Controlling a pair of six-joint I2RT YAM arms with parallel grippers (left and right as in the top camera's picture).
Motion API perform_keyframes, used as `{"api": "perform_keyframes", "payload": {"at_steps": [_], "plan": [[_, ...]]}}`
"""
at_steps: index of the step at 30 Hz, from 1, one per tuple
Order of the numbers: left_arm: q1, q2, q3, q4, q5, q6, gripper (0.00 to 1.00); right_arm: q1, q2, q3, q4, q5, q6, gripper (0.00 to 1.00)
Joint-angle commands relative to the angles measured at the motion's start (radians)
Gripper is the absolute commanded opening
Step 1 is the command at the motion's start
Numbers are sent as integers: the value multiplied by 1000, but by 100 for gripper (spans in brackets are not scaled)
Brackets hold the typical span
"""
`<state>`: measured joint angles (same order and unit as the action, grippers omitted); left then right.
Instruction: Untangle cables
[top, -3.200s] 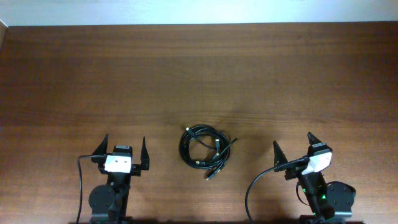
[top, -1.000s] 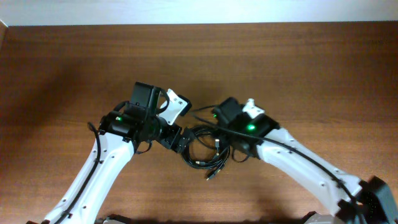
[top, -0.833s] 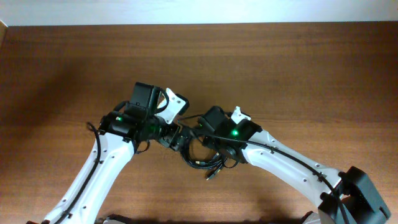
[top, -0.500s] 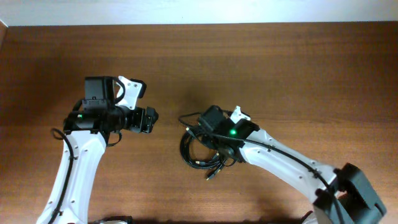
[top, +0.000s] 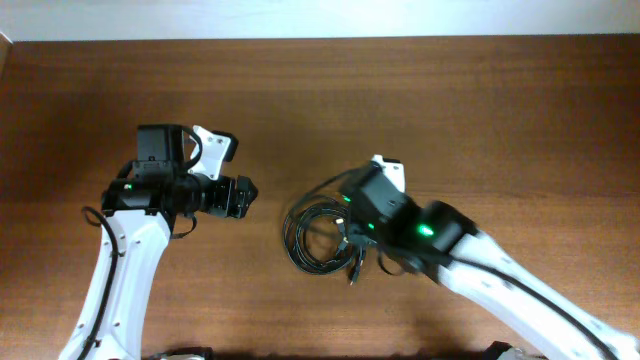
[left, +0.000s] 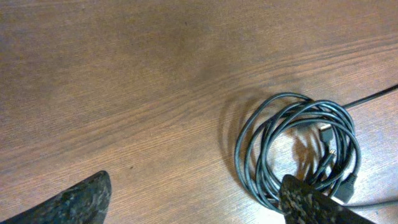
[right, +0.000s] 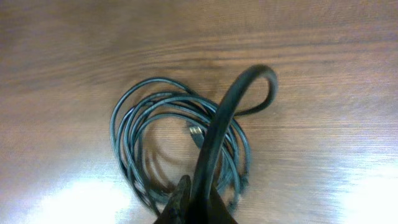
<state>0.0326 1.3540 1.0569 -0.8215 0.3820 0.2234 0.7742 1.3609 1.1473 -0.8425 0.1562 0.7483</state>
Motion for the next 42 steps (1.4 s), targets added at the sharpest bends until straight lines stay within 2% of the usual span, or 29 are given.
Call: {"api": "perform_keyframes", "payload": {"at_steps": [1,3,6,8,9,11,12,13,14,15,16,17,18,19,21,24,26,29,32,35,36,38,42], "plan": [[5,-10,2,-25,76,10,78,5,-169,20,-95,12,-308,4],[5,-10,2,-62,105,10,63,5,-265,37,-132,13,-394,4],[5,-10,2,-94,113,11,62,5,-344,75,-132,67,-398,4],[1,-10,2,-139,254,120,45,5,-349,75,-227,433,-171,4],[-13,-10,2,-143,254,121,42,5,-349,75,-243,508,-121,4],[-79,-10,2,-144,254,160,61,3,-349,76,-247,609,-77,4],[-131,-10,2,-146,254,176,78,3,-349,76,-248,608,-77,4],[-175,-10,2,-146,250,178,90,3,-349,76,-251,608,-77,4],[-237,-10,2,-153,248,237,97,3,-349,76,-254,609,-77,4],[-282,-8,2,-148,216,251,96,3,-362,76,-255,608,-77,18],[-321,4,2,-122,90,248,88,3,-387,76,-256,608,-78,32],[-328,36,2,-84,37,211,84,4,-419,76,-264,607,-82,58],[-328,77,2,-58,10,208,71,4,-451,76,-274,572,-145,83],[-328,127,2,-38,-6,192,65,4,-474,76,-278,508,-222,99],[-328,251,2,10,-6,189,55,4,-491,76,-312,454,-224,99],[-332,366,2,33,-5,189,49,4,-491,76,-330,430,-225,99],[-344,403,2,58,-5,190,49,4,-491,76,-330,425,-224,99],[-357,404,-6,74,-5,189,49,4,-491,76,-331,411,-224,99],[-372,405,-104,191,-5,159,46,4,-491,76,-335,393,-224,99],[-372,406,-123,224,-5,159,43,4,-491,76,-337,374,-224,99],[-372,406,-123,227,-5,159,35,4,-491,76,-337,374,-224,99],[-372,406,-123,238,-5,159,30,4,-491,76,-337,370,-224,99],[-372,406,-123,268,-6,159,34,4,-491,76,-337,370,-224,99]]}}
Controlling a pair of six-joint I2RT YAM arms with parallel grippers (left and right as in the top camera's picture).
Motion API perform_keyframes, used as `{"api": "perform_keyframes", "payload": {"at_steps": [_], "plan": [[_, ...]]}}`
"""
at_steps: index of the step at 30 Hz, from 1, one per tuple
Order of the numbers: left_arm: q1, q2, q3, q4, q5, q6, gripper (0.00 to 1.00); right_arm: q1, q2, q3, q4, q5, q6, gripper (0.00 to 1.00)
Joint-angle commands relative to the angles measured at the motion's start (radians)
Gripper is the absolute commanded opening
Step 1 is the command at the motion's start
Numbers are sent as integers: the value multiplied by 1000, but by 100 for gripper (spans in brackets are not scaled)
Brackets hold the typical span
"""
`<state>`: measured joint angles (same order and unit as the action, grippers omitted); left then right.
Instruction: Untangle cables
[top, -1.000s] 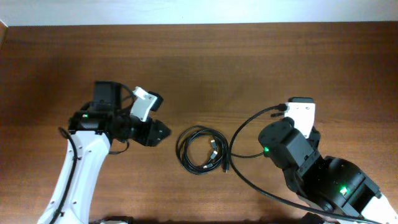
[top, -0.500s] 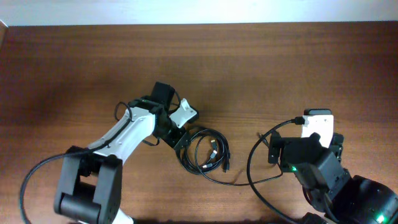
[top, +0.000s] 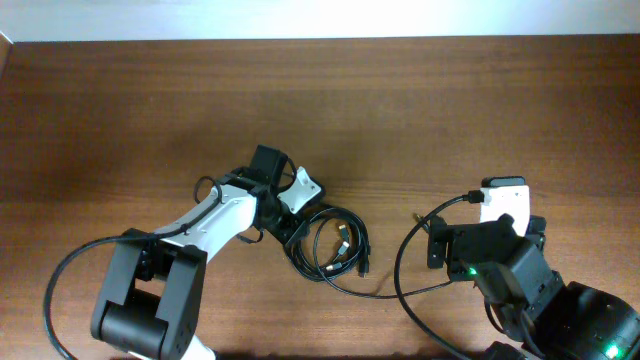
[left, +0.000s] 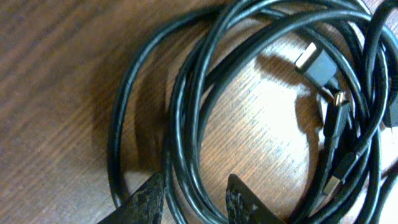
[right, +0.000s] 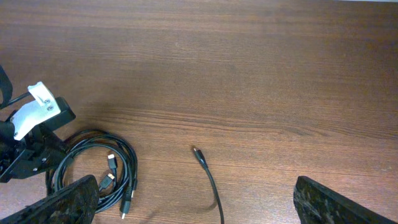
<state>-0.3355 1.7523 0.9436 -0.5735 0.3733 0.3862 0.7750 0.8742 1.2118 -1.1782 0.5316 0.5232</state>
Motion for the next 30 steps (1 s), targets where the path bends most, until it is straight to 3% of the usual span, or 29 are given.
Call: {"api": "perform_keyframes", "payload": {"at_steps": [1,4,7,8,9,10,14,17,20,22,26,28,30], "plan": [[-4,10,-10,26,3,-4,29,3,-4,11,-2,-5,1,100],[-4,78,-10,43,-15,-4,22,3,-4,11,-1,-5,1,100],[-4,142,-10,61,-15,-23,21,3,-4,11,-1,-5,1,100],[-4,142,-10,61,-14,-23,17,3,-4,11,-2,-5,1,100],[-4,142,-10,61,-15,-23,4,3,-3,11,-1,-4,0,100],[-4,131,-4,57,-31,-23,0,3,6,11,-2,-4,0,100],[-4,4,52,-21,-31,-22,0,3,45,11,-12,-5,1,100],[-4,-309,135,-95,-31,-23,0,3,81,11,-11,-5,1,100],[-4,-509,183,-85,-30,-27,0,3,81,11,-11,-5,1,100],[-4,-634,203,3,-30,-48,0,3,81,11,-11,-13,1,99],[-4,-733,203,242,-19,-155,0,3,81,11,-11,-31,1,100],[-4,-721,203,228,-27,-166,0,4,81,11,-11,-56,0,100],[-4,-658,203,180,-176,-166,0,4,81,11,-11,-81,0,100]]}}
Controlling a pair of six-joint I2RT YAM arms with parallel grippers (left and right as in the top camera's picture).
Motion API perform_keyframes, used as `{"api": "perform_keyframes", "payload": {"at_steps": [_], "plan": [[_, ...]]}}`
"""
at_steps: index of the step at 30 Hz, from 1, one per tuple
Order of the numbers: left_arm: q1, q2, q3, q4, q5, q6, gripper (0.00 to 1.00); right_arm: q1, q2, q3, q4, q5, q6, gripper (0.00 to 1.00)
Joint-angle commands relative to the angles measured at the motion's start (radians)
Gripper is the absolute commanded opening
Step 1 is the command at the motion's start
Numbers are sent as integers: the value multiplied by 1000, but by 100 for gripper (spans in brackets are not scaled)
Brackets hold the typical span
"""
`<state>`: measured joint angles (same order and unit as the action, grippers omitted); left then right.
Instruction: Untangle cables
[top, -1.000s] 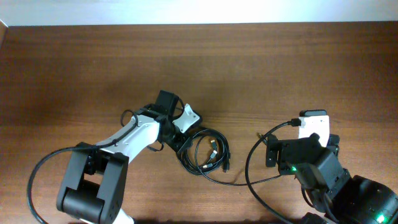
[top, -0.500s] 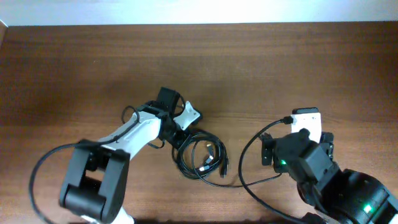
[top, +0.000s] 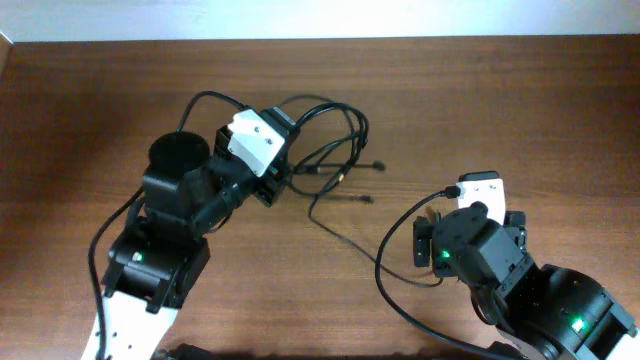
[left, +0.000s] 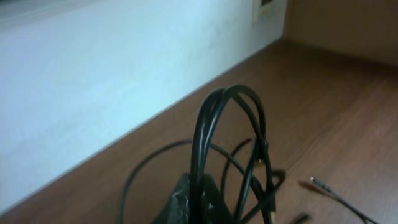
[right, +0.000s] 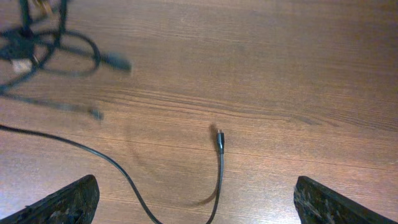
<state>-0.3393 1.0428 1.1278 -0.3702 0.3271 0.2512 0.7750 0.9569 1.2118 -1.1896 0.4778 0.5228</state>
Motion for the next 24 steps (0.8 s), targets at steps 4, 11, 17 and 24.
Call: {"api": "perform_keyframes", "payload": {"at_steps": [4,11,17,24], "plan": [[2,256,19,-243,-144,-85,0,4,-2,11,14,-39,0,100],[2,277,132,-61,-249,-79,64,4,197,11,155,-179,-161,98],[2,277,138,-147,-250,-79,96,4,229,11,188,-178,-201,98],[198,123,139,-390,-509,-289,99,3,611,11,383,-191,-542,97]]}}
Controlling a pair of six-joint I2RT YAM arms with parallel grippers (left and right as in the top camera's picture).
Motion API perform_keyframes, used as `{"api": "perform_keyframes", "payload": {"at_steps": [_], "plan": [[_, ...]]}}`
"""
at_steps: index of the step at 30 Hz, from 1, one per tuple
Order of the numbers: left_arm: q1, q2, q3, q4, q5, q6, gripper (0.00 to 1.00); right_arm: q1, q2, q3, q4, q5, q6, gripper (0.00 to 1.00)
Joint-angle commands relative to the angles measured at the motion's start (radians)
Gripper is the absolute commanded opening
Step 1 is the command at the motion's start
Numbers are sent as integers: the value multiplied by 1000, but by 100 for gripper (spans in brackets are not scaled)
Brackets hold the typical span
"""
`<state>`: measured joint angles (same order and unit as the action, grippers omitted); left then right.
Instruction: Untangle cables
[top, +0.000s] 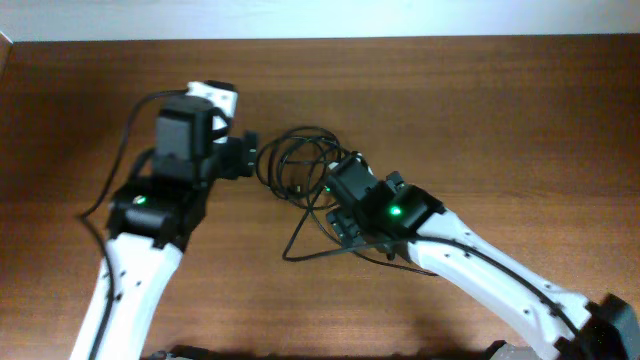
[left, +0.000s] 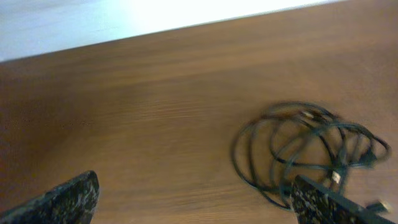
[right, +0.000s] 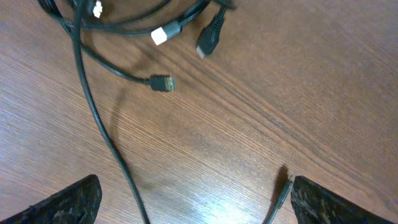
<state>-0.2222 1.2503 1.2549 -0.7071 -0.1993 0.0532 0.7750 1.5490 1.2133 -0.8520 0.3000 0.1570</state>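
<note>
A loose bundle of black cables (top: 300, 165) lies on the brown table, its loops spread out. One long strand (top: 300, 235) runs down from the bundle and bends right under my right arm. My left gripper (top: 248, 157) sits just left of the bundle, open, nothing between its fingers (left: 68, 199); the coil (left: 305, 149) shows at its right. My right gripper (right: 193, 202) hovers open below the bundle, over the long strand (right: 93, 106). Several plugs lie ahead of it: a small connector (right: 163, 83), a white one (right: 160, 35), a black one (right: 208, 40).
A thin cable end (right: 283, 193) lies by my right gripper's right finger. A white wall (left: 62, 25) runs along the table's far edge (top: 400, 40). Bare wood (top: 520, 120) stretches to the right of the bundle.
My left gripper was shut on the bundle, held up off the table; now it is open and the bundle lies beside it. My right arm has moved from the lower right to just below the bundle.
First my right gripper was shut on a strand over the coil, the left open to the side. Then the right stood back open with one strand drawn out, the left at the coil. Then the left held the bundle aloft. Now both are open and the looser bundle lies flat.
</note>
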Motion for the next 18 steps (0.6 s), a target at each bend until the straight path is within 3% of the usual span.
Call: {"api": "perform_keyframes", "payload": {"at_steps": [1,6,10,13,15,18], "plan": [[131,-126,12,-126,93,-92,99,3,36,9,105,-43,-349,97],[148,-164,12,-273,137,-91,99,-19,141,9,289,-140,-637,96],[148,-164,12,-287,152,-90,100,-164,220,9,353,-154,-636,89],[148,-164,12,-291,182,-90,100,-246,220,9,449,-373,-635,84],[148,-163,12,-290,181,-90,100,-252,223,9,492,-481,-627,84],[148,-163,12,-293,182,-90,100,-251,260,9,512,-481,-627,81]]}}
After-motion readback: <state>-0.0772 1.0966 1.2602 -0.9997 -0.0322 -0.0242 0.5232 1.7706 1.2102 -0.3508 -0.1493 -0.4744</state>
